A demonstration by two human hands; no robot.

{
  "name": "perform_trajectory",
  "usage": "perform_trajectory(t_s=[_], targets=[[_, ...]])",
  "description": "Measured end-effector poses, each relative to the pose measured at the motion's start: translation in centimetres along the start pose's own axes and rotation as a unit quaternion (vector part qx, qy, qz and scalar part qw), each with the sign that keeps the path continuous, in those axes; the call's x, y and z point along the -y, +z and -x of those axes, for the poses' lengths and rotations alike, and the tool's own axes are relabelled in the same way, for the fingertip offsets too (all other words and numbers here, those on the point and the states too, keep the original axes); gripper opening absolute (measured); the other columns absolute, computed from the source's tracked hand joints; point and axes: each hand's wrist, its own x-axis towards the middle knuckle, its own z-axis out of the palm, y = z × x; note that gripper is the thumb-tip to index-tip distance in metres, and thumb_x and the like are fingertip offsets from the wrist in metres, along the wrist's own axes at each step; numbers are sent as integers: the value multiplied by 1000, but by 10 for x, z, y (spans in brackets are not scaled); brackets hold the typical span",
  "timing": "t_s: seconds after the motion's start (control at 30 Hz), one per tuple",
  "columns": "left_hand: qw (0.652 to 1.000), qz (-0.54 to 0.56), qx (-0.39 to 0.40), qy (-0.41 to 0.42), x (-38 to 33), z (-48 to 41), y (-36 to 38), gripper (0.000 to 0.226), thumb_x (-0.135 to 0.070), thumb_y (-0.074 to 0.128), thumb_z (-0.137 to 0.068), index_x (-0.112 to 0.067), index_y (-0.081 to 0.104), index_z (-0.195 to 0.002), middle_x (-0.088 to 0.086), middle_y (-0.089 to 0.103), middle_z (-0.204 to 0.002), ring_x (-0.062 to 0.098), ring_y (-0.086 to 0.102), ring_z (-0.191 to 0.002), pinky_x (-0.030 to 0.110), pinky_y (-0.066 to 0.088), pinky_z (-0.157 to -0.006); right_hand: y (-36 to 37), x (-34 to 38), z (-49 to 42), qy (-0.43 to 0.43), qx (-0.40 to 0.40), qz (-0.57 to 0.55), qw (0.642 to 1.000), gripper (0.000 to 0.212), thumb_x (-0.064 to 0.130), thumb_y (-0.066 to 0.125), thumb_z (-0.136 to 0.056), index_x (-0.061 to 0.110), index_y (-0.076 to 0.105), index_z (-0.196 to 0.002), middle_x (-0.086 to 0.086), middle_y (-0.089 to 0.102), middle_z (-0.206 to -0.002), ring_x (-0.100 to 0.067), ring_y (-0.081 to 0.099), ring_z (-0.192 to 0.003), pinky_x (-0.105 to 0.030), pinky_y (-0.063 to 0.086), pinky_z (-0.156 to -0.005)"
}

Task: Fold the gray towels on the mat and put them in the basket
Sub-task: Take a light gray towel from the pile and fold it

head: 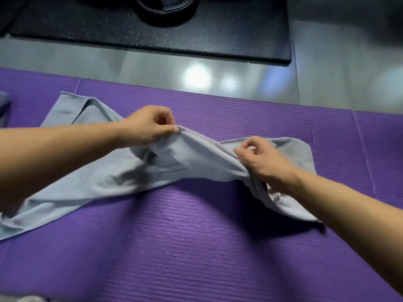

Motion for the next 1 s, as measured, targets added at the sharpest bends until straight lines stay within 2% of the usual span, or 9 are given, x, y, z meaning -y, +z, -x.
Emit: perform_trajectory(t_s=[0.07, 0.17, 0.23, 0.43, 0.6, 0.73, 0.87, 0.93, 1.0], targets=[[999, 2, -36, -28, -10, -22, 2, 19, -25, 76, -91, -15, 65, -80, 3, 66, -73, 14, 55, -64, 29, 45, -62, -15, 6, -7, 14, 40, -53, 998, 25, 44, 72, -90, 20, 63, -89, 7, 65, -71, -5, 56, -61, -24, 46, -61], [994, -16, -84, -64, -18, -51, 4, 22, -30, 77, -90, -18, 64, -77, -1, 65, -72, 13, 55, -65, 27, 43, -61, -42, 3, -11, 0, 119, -2, 993, 17, 27, 77, -87, 15, 64, -89, 8, 63, -71, -5, 55, -63, -22, 44, -59], [989, -49, -112, -84, -22, -64, 4, 22, -33, 77, -89, -19, 65, -77, -3, 66, -75, 14, 56, -69, 28, 43, -65, -65, -10, -17, 5, 88, 25, 996, 11, 21, 72, -92, 13, 65, -87, 7, 61, -67, -4, 53, -56, -22, 42, -53], [971, -156, -129, -126, -43, -87, 33, 19, -31, 78, -88, -16, 67, -82, 6, 68, -81, 24, 62, -78, 28, 41, -67, -134, -43, -38, 75, -31, -61, 995, 29, 30, 74, -90, 20, 56, -70, 3, 46, -53, -10, 37, -45, -20, 27, -41], [951, -192, -188, -155, -40, -94, 52, 12, -27, 71, -92, -18, 67, -87, 12, 72, -100, 32, 65, -97, 35, 49, -81, -179, -68, -53, 121, -34, 10, 992, 25, 36, 84, -79, 18, 67, -75, -4, 56, -67, -17, 45, -62, -29, 28, -55], [944, -210, -218, -129, -50, -105, 64, 9, -20, 64, -95, -12, 67, -97, 16, 70, -104, 36, 62, -103, 36, 44, -81, -188, -87, -72, 95, -212, 174, 957, 43, 51, 76, -81, 15, 57, -69, 1, 60, -65, -24, 55, -66, -31, 39, -61], [937, -245, -183, -170, -57, -104, 90, 45, -27, 66, -95, -15, 50, -135, 19, 45, -141, 39, 39, -135, 52, 36, -107, -174, -101, -82, 99, -293, 206, 929, 38, 59, 67, -84, 22, 62, -92, -5, 68, -101, -32, 59, -109, -44, 43, -92], [944, -241, -181, -136, -64, -89, 106, 50, -30, 61, -94, -16, 46, -140, 17, 37, -148, 36, 31, -141, 53, 31, -114, -170, -109, -77, 111, -278, 211, 931, 44, 60, 65, -84, 23, 65, -109, -6, 67, -118, -35, 52, -124, -51, 38, -102], [957, -244, -154, -40, -68, -68, 123, 39, -31, 57, -93, -18, 58, -129, 15, 51, -135, 36, 45, -130, 49, 39, -109, -165, -114, -59, 113, -283, 224, 926, 44, 55, 64, -85, 22, 66, -114, -11, 63, -123, -38, 48, -126, -52, 38, -104]])
